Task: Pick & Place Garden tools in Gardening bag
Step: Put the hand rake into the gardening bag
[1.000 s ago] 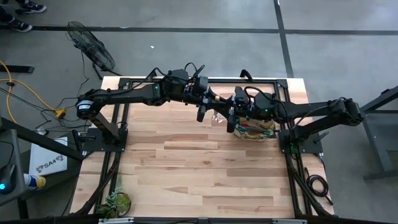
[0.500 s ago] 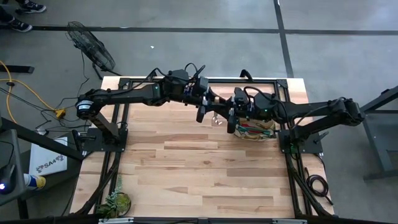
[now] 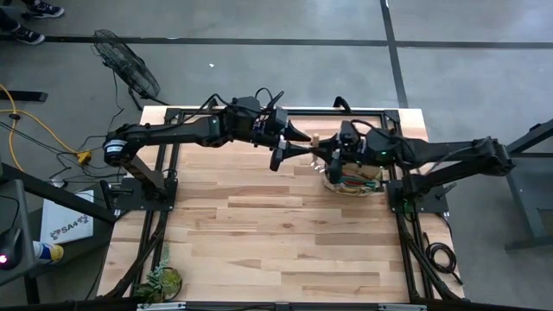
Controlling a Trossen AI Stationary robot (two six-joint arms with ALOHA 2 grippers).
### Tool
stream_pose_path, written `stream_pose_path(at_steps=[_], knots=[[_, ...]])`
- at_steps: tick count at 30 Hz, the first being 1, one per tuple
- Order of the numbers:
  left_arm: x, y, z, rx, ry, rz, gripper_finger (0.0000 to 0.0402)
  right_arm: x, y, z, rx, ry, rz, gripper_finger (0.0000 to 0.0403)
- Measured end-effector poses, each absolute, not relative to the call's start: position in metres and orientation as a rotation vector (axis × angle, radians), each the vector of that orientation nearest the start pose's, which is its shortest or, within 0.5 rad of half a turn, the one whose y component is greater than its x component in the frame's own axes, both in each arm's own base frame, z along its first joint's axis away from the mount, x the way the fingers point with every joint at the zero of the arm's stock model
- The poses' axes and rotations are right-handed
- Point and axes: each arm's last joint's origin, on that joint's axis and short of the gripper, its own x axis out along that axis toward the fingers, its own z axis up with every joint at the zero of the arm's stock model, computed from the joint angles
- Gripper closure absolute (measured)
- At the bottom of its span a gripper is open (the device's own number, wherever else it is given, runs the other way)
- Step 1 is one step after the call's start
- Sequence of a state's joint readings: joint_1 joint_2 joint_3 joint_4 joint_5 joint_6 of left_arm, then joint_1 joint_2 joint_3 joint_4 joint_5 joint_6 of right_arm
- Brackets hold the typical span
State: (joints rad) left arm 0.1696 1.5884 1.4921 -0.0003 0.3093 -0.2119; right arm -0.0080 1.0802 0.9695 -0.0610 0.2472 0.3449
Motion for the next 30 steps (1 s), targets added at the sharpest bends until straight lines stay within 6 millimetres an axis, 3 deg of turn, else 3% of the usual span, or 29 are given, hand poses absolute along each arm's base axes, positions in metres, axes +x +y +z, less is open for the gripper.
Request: stream_pose_path(at_steps=[10, 19, 30], knots=[[0.345, 0.05, 0.409, -0.127, 0.121, -0.132, 0.0215, 0.188, 0.013, 0.354, 0.345, 0.303, -0.232, 0.0341], [0.34, 0.05, 0.408, -0.119, 0.156, -0.123, 0.0215, 0.172, 0.04, 0.347, 0.383, 0.403, -0.15, 0.0341], [0.34, 0.05, 0.4, -0.165, 0.232, -0.113, 0.0215, 0.156, 0.061, 0.282, 0.482, 0.385, -0.185, 0.0341]])
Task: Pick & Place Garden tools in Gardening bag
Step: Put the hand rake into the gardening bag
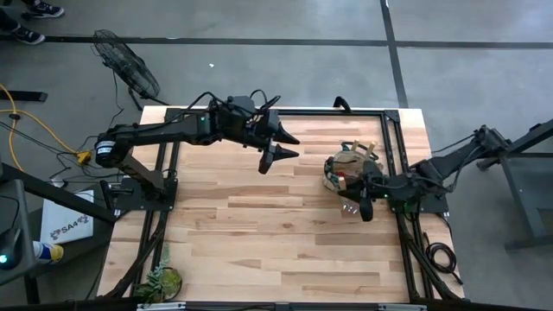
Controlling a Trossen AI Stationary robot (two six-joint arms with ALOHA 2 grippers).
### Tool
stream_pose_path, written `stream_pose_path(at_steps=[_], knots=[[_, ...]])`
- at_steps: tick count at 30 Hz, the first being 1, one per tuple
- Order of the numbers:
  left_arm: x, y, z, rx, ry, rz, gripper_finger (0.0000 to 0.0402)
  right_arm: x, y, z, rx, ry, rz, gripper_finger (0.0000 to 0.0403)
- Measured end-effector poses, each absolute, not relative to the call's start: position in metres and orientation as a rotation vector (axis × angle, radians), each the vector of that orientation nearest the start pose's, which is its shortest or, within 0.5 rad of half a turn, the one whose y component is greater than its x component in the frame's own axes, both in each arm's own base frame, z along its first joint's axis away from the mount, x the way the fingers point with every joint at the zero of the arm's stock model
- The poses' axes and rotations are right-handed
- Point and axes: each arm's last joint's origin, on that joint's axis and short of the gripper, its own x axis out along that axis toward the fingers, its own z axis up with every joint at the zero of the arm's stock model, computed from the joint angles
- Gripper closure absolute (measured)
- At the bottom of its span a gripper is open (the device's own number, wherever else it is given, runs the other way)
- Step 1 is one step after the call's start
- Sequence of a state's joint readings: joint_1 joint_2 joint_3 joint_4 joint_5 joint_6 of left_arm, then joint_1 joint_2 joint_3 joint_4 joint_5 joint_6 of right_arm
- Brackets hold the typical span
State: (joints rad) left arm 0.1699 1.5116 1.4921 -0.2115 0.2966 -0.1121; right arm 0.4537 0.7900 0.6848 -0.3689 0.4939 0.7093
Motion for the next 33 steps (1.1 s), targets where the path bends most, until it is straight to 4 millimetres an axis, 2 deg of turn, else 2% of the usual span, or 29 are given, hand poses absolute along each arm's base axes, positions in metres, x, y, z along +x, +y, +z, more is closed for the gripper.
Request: stream_pose_path(at_steps=[6, 12, 19, 33], knots=[[0.339, 0.05, 0.398, -0.182, 0.26, -0.11, 0.0215, 0.146, 0.059, 0.263, 0.416, 0.386, -0.15, 0.0341], [0.339, 0.05, 0.398, -0.2, 0.26, -0.109, 0.0215, 0.14, 0.05, 0.252, 0.361, 0.38, -0.168, 0.0341], [0.339, 0.05, 0.398, -0.221, 0.261, -0.105, 0.0215, 0.141, 0.039, 0.251, 0.298, 0.367, -0.211, 0.0341], [0.339, 0.05, 0.398, -0.247, 0.262, -0.103, 0.0215, 0.147, 0.015, 0.249, 0.266, 0.418, -0.188, 0.0341]])
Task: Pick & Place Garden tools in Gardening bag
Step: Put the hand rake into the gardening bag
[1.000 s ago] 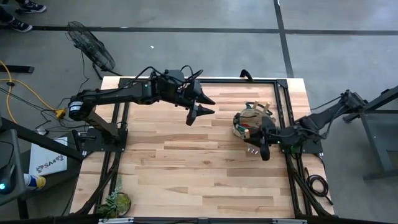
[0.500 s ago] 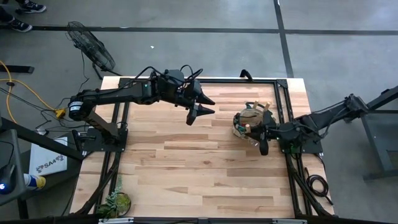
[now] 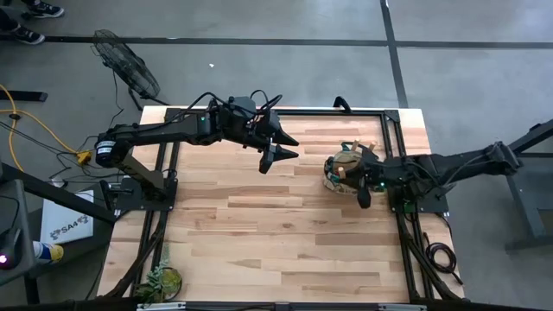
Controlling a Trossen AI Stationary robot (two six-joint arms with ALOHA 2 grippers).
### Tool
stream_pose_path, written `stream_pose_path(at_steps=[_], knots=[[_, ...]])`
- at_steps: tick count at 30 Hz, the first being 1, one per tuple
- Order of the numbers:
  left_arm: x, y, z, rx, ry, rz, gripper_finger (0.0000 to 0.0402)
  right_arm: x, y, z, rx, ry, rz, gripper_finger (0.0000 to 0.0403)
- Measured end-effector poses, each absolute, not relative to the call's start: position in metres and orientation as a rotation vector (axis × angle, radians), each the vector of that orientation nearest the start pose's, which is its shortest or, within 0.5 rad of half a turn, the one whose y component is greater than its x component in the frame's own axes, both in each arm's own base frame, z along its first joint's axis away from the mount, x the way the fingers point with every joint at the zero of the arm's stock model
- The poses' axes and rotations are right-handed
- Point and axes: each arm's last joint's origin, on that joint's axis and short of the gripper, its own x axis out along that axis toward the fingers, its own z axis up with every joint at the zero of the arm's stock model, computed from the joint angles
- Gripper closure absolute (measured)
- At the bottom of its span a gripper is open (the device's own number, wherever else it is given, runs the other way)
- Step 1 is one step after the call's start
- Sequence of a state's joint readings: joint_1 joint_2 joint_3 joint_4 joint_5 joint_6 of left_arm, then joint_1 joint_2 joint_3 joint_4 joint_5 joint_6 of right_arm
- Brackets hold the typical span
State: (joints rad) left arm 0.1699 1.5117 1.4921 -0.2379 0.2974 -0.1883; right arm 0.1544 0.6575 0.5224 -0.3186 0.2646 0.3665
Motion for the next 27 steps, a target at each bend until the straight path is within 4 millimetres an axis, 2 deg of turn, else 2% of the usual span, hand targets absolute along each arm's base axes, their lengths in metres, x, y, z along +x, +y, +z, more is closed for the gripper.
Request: stream_pose_path(at_steps=[27], knots=[[0.339, 0.049, 0.397, -0.25, 0.271, -0.109, 0.0215, 0.157, -0.015, 0.238, 0.233, 0.539, -0.135, 0.0341]])
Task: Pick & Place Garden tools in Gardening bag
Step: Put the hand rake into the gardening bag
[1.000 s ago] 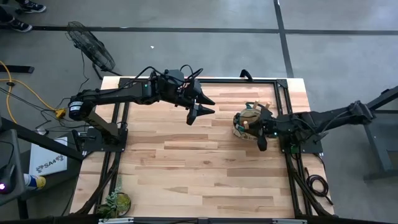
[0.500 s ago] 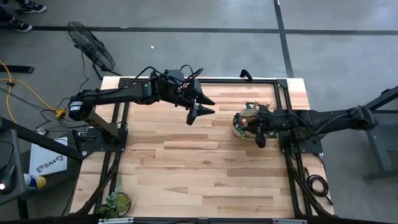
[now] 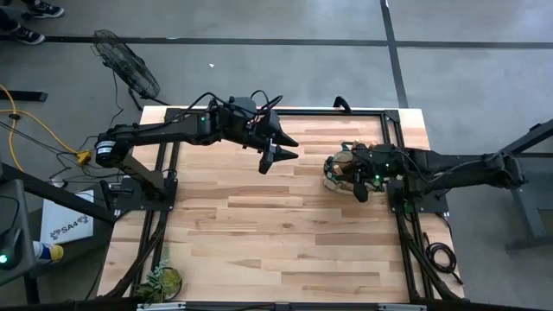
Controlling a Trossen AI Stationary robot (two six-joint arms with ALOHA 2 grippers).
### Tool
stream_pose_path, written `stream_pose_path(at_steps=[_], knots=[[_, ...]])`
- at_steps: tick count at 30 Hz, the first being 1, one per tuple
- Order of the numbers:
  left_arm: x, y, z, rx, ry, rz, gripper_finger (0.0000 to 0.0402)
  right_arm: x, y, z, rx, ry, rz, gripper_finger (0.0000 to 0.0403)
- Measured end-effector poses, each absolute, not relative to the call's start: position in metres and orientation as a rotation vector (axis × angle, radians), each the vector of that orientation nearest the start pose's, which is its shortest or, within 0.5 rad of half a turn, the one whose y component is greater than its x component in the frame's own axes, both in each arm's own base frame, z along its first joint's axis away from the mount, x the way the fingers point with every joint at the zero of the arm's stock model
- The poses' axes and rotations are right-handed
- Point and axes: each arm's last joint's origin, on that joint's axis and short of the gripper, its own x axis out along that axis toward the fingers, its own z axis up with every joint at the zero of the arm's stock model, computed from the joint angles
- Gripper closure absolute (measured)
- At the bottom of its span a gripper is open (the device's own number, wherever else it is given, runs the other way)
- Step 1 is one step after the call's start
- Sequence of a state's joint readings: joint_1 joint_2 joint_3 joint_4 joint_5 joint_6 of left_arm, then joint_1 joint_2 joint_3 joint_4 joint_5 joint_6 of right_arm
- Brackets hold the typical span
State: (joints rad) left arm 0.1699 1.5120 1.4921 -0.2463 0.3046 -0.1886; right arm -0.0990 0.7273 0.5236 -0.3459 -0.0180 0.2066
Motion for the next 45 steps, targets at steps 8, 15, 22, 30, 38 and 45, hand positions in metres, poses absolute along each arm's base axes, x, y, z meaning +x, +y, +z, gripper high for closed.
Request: stream_pose_path(at_steps=[8, 15, 22, 30, 38, 45], knots=[[0.338, 0.049, 0.395, -0.256, 0.297, -0.107, 0.0215, 0.156, -0.026, 0.24, 0.202, 0.517, -0.074, 0.0341], [0.338, 0.049, 0.393, -0.265, 0.318, -0.106, 0.0215, 0.157, -0.034, 0.244, 0.16, 0.465, -0.043, 0.0341], [0.338, 0.049, 0.393, -0.265, 0.317, -0.107, 0.0215, 0.158, -0.042, 0.241, 0.151, 0.478, -0.037, 0.0342], [0.338, 0.048, 0.393, -0.269, 0.32, -0.132, 0.0215, 0.175, -0.048, 0.229, 0.148, 0.525, 0.0, 0.0342], [0.338, 0.048, 0.393, -0.29, 0.322, -0.13, 0.0215, 0.183, -0.05, 0.222, 0.151, 0.55, 0.006, 0.0342], [0.338, 0.048, 0.393, -0.289, 0.322, -0.129, 0.0215, 0.184, -0.051, 0.224, 0.168, 0.528, 0.0, 0.0342]])
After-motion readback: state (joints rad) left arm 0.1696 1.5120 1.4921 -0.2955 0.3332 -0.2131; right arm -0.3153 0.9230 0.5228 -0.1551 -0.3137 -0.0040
